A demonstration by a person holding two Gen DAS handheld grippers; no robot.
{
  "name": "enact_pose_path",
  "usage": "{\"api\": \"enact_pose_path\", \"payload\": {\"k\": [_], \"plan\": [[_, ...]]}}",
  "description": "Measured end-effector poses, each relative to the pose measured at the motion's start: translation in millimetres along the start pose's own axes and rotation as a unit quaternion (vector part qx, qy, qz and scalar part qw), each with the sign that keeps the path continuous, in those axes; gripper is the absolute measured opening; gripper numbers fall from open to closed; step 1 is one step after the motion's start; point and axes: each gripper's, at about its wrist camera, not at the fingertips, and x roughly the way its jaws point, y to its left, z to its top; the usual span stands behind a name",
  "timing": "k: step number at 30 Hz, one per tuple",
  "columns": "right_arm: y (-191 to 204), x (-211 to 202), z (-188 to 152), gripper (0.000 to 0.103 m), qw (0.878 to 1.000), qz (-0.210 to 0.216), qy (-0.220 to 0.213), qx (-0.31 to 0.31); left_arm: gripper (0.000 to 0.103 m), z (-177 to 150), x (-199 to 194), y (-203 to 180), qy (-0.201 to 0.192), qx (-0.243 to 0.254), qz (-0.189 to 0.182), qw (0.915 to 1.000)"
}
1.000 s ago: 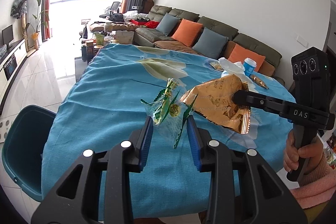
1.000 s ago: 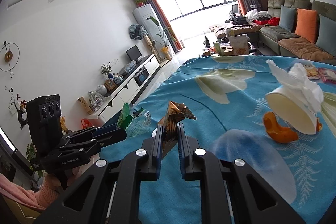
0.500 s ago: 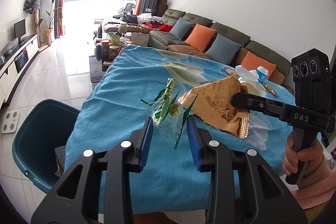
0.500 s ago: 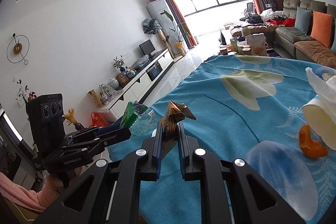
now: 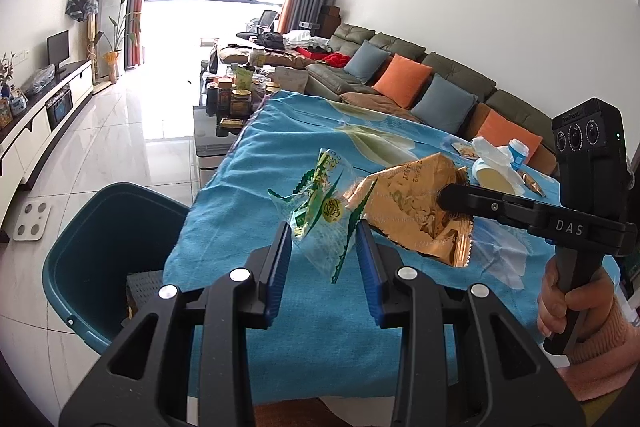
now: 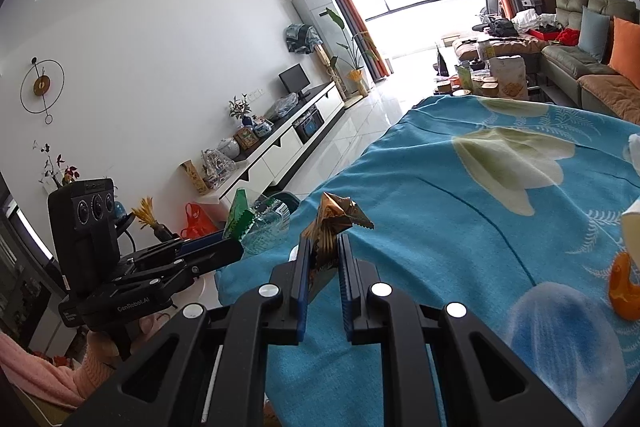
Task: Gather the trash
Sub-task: 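Carry green wrapper and gold foil to the teal bin and release both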
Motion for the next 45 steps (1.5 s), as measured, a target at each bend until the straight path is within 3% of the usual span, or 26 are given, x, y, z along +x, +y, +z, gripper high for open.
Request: {"api": "enact_pose_path", "payload": {"k": [45], "plan": [[41.6, 75.9, 24.0, 0.012, 0.997, 0.054, 0.047, -0.038, 0.033, -8.0, -27.5, 56.1, -0.027, -0.061, 0.084, 0.9943]]}}
